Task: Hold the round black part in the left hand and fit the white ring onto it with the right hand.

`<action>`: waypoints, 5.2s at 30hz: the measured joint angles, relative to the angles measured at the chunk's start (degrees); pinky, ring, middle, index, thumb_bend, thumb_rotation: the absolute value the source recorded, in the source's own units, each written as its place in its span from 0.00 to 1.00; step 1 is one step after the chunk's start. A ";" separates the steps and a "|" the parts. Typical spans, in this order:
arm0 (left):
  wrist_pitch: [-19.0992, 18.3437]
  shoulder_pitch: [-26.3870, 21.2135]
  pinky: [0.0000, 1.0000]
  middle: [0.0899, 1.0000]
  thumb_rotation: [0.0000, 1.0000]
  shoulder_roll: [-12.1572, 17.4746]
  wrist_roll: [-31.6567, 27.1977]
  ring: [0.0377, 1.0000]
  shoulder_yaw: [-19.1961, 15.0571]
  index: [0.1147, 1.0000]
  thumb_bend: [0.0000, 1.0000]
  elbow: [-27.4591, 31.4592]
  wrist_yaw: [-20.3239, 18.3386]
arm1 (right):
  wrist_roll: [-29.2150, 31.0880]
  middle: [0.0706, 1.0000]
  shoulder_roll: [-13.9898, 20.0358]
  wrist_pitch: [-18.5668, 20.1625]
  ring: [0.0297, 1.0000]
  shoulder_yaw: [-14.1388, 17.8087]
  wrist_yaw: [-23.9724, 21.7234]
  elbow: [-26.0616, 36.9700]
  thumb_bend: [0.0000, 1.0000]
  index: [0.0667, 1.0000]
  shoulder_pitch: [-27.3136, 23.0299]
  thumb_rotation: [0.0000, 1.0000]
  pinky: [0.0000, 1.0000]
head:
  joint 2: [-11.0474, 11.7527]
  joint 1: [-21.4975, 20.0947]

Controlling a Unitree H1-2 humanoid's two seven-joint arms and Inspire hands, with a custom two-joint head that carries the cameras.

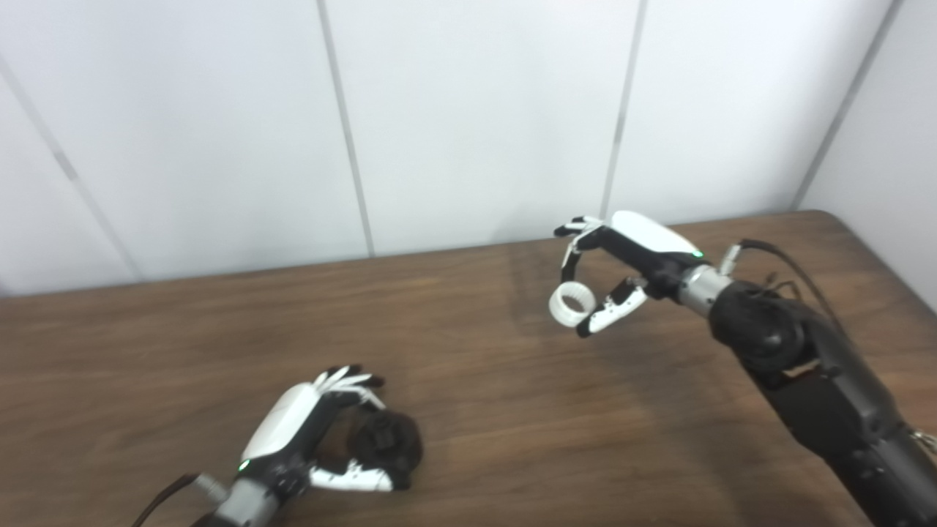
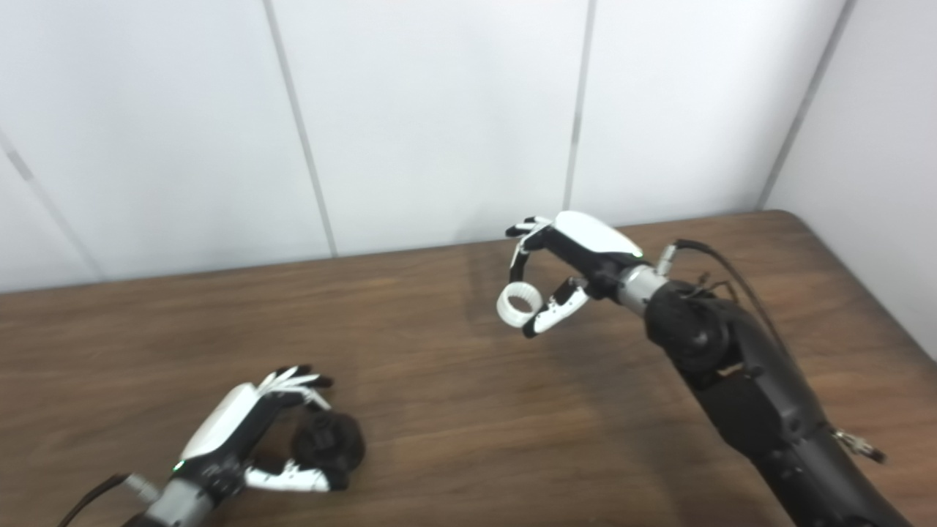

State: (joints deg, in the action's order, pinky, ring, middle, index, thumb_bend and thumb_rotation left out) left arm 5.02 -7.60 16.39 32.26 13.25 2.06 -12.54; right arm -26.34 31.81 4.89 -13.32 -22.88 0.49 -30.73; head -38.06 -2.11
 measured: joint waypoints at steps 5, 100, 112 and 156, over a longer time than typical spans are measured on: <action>-0.36 -1.68 1.00 0.84 0.04 -0.05 2.20 0.97 2.04 0.41 0.52 -0.79 0.39 | 0.27 0.88 -2.71 0.10 0.95 -0.97 -2.13 4.38 0.52 0.44 -0.48 0.12 0.83 | -0.35 1.23; -3.95 0.56 1.00 0.84 0.05 -1.13 10.90 0.97 10.75 0.41 0.52 4.57 4.73 | 3.56 0.89 -14.26 -3.46 0.97 -10.09 -8.78 5.63 0.52 0.44 5.32 0.13 0.85 | -4.83 5.72; -3.12 0.87 1.00 0.82 0.05 -0.73 10.13 0.96 10.18 0.41 0.52 4.63 4.58 | 2.11 0.90 -14.06 -1.74 0.98 -9.93 -8.81 7.15 0.52 0.44 6.34 0.13 0.86 | -4.92 4.49; -2.42 1.23 1.00 0.83 0.05 -1.14 10.26 0.97 9.47 0.41 0.52 4.60 4.02 | 4.43 1.00 -12.60 4.09 1.00 -9.78 -13.89 9.66 1.00 1.00 7.08 0.52 0.99 | -4.22 5.98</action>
State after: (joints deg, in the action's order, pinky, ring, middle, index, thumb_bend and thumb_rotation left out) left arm 2.59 -6.37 15.25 42.51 22.72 6.66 -8.53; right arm -21.91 19.20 8.99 -23.10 -36.77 10.14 -23.65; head -42.28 3.87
